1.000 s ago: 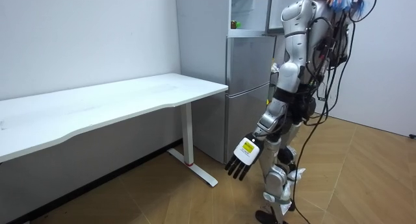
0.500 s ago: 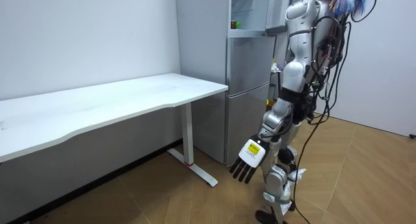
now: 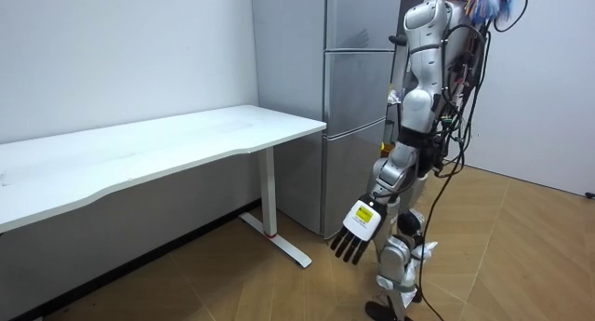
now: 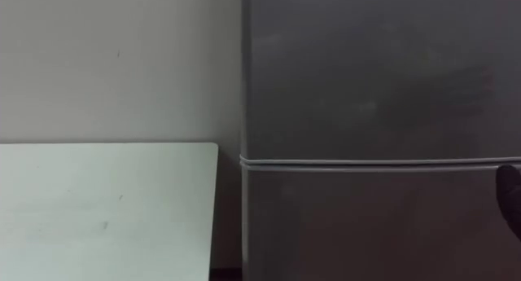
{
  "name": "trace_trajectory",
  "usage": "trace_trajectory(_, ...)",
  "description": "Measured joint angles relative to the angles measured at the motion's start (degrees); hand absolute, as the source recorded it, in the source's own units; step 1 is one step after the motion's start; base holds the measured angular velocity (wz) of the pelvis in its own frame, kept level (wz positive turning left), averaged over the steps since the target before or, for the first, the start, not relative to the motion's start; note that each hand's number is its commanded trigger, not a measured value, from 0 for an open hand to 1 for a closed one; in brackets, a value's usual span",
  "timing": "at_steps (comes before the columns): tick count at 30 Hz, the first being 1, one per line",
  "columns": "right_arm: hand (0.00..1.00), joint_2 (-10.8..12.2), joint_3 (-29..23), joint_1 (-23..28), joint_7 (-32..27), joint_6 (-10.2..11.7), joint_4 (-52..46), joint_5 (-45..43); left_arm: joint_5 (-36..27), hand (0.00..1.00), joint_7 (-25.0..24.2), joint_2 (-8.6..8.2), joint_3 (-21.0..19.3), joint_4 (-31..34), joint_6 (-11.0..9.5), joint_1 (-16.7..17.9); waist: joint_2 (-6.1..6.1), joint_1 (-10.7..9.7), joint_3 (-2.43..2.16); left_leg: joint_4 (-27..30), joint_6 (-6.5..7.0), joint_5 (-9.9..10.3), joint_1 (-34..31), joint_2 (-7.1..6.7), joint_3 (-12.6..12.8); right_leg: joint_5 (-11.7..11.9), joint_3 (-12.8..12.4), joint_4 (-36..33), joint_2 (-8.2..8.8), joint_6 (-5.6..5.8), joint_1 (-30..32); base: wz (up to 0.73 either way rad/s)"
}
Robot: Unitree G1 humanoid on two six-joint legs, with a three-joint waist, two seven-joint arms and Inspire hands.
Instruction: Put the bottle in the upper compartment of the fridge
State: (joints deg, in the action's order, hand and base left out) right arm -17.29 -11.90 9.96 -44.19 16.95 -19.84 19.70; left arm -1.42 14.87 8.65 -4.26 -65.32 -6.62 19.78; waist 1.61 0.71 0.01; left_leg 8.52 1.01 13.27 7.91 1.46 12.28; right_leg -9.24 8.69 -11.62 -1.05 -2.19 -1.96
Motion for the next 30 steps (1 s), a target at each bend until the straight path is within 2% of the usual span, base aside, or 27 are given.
trace_trajectory(8,0.00,0.67,0.31,-0.08,1.15,0.00,-0.02,-0.01,1.08,0.00,0.69,0.00,-0.04,-0.04,0.04,-0.35,-0.06,1.20,-0.04,0.00,0.00,0.00,-0.13,0.00,0.00,0.01,-0.10,0.01,0.02,0.03,0.02,0.00)
trace_trajectory(14,0.00,1.49,4.22,-1.52,1.25,-0.02,-0.02,0.00,1.05,0.00,0.69,0.00,-0.02,-0.60,0.26,-0.31,-0.09,1.55,-0.02,0.17,0.00,0.01,-0.33,0.00,-0.44,0.00,0.17,0.04,0.20,0.04,-0.04,0.03)
trace_trajectory(21,0.00,1.62,7.17,-2.39,1.64,-0.01,0.20,0.00,1.02,0.00,0.68,0.00,1.27,-0.57,0.22,-0.19,0.08,1.55,0.02,0.25,0.04,-0.01,-0.77,-0.09,-1.83,-0.10,1.84,0.13,0.79,0.18,-0.17,0.10)
trace_trajectory(30,0.00,1.64,8.60,-2.40,2.56,-0.01,0.12,-2.65,1.10,0.00,0.69,0.00,1.19,-0.66,0.24,-0.18,-0.08,2.32,-0.22,0.61,0.04,-0.02,-1.43,-0.10,-2.17,-0.01,2.99,1.10,0.86,0.24,-0.55,0.06)
